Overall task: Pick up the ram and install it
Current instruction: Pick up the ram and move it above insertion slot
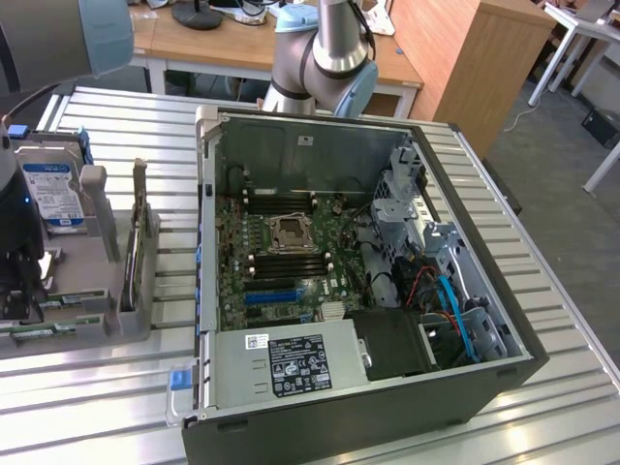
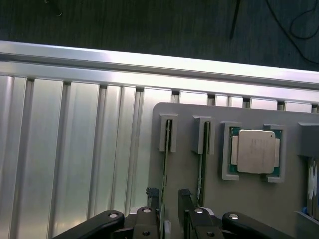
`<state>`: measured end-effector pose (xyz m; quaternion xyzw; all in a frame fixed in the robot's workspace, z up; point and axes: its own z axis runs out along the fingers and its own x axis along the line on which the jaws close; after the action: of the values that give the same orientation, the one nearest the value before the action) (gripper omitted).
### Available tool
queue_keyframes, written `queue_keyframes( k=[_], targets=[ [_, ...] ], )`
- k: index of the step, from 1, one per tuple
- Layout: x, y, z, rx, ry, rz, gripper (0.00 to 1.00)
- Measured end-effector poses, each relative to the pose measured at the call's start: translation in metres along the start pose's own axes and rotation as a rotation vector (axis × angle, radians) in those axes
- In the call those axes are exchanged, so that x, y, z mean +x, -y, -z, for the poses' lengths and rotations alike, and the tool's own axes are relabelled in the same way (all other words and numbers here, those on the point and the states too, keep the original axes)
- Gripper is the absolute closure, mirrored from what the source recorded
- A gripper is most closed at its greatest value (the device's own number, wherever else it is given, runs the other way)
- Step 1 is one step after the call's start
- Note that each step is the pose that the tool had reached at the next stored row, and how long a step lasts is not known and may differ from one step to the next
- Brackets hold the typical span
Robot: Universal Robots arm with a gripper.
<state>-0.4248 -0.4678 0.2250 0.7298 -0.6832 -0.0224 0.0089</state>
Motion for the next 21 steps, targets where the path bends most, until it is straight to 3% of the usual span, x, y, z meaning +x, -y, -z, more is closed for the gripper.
queue_keyframes(
  k=[21],
  targets=[
    [0.001,0.0007,-0.0182,-0.0002,0.0000,0.000,0.70]
  ],
)
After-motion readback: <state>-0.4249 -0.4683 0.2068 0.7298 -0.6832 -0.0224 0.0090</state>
